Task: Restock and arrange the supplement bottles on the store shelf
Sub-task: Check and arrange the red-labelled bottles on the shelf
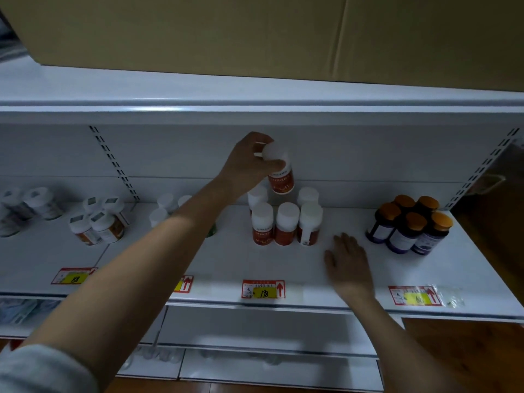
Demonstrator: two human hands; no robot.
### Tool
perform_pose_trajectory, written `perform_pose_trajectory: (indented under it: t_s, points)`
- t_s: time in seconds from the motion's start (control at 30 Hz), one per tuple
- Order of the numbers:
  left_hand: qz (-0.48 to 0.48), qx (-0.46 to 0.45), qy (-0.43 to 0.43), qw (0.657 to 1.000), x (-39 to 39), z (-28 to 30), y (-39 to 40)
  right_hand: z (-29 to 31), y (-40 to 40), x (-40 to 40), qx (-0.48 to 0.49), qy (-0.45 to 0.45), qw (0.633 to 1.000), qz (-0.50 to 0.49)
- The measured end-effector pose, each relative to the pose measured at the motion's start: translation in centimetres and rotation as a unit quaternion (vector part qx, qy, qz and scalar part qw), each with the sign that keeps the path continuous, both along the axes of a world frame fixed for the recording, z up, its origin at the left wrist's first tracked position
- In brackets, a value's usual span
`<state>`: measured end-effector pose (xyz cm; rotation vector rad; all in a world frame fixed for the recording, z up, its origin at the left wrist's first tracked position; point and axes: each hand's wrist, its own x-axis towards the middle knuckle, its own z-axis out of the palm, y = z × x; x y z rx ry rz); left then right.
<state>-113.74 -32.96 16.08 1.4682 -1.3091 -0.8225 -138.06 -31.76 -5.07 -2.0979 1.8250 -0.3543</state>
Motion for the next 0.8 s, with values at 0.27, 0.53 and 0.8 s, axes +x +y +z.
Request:
perform_pose_trajectory:
  t_s: [0.27,0.53,0.8]
  points:
    - [-0.052,0.027,-0.144,0.988,0.2,-2.6,-5.4,-0.5,-0.3,0.1,-0.027,0.039,0.999,0.002]
    - [-0.134,0.109,-0.327,0.929,0.1,-5.5,-7.0,-0.5,-0.3,0.0,-0.033,0.032,0.999,0.003]
    - [-0.154,0.153,-0.353,0.910,-0.4,-6.6,-6.9,-0.7,-0.4,0.0,-0.035,0.031,0.999,-0.001]
